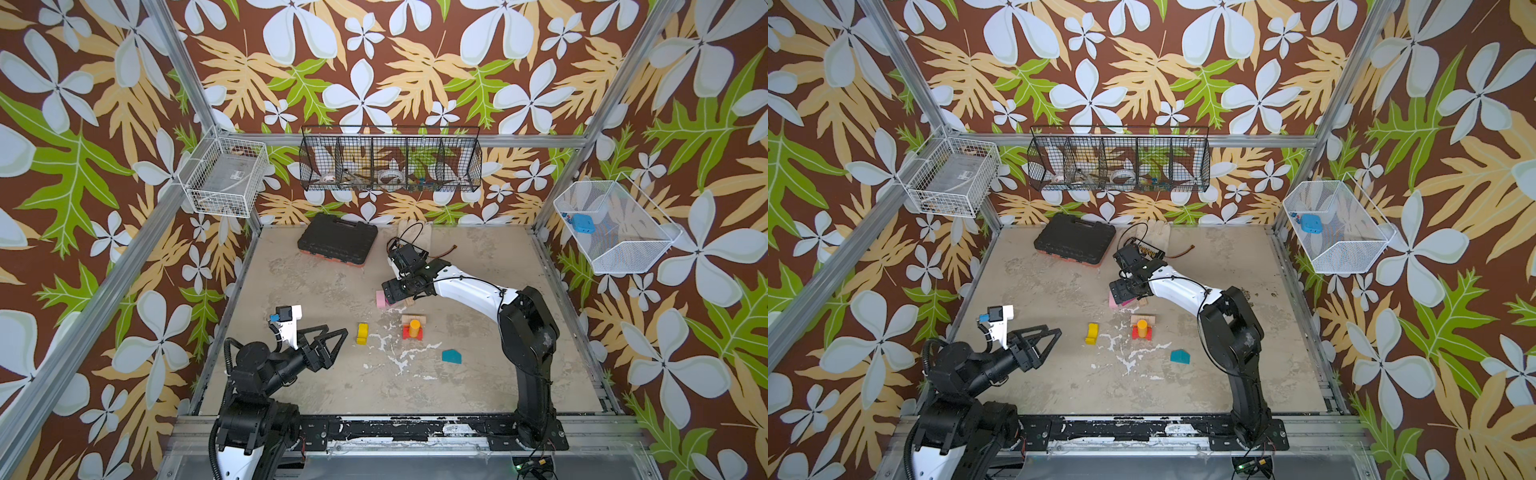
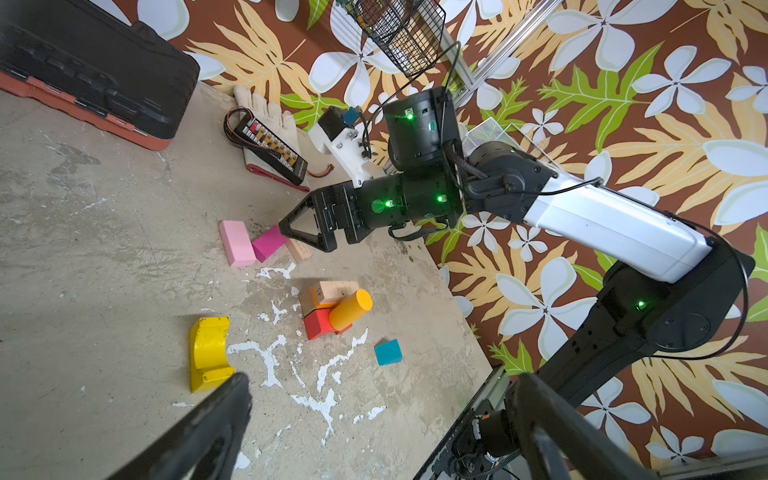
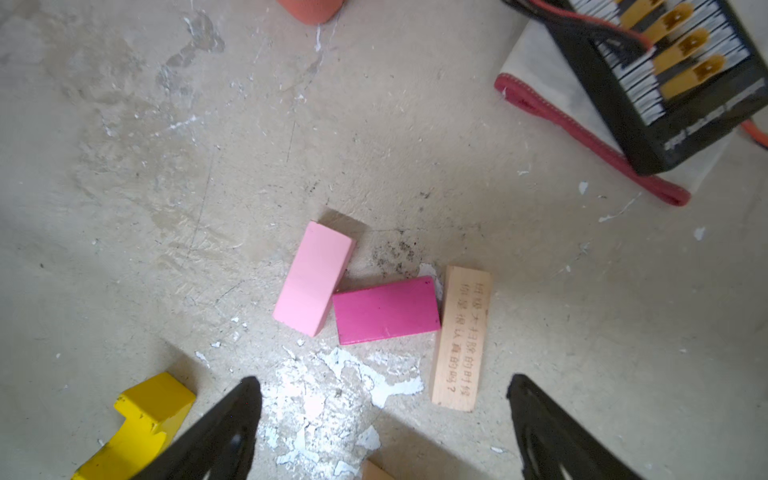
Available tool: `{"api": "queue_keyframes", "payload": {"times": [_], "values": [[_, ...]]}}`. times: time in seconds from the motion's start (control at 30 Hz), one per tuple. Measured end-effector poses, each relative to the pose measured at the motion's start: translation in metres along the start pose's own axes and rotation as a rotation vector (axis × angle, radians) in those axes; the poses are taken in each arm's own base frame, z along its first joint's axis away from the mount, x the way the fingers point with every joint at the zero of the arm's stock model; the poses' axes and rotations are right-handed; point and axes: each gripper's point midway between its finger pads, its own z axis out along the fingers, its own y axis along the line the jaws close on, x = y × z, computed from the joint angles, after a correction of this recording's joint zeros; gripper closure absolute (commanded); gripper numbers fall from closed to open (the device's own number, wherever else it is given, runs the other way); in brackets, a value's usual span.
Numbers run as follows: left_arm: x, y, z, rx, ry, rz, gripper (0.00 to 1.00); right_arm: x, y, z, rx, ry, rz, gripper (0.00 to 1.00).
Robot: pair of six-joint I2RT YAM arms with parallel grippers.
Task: Build the wood block tower
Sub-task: 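Move the right gripper toward the pink and magenta blocks, then lower the right gripper onto the engraved wood plank and grasp it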
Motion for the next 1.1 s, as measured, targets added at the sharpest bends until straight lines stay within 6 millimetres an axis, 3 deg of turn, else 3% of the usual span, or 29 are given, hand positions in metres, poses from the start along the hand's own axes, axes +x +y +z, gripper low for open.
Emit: {"api": "queue_keyframes", "payload": {"times": [0.63,1.1], "values": [[-0.001,-0.002,-0.001,0.006,-0.007,0.007,0.0,0.02,-0.007,0.045,0.062,0.123,-0.035,0.09],[0.001,0.0,0.0,0.001,0.001,0.0,0.0,0.016,-0.01,0.055,0.093,0.126,-0.044,0.14]]}}
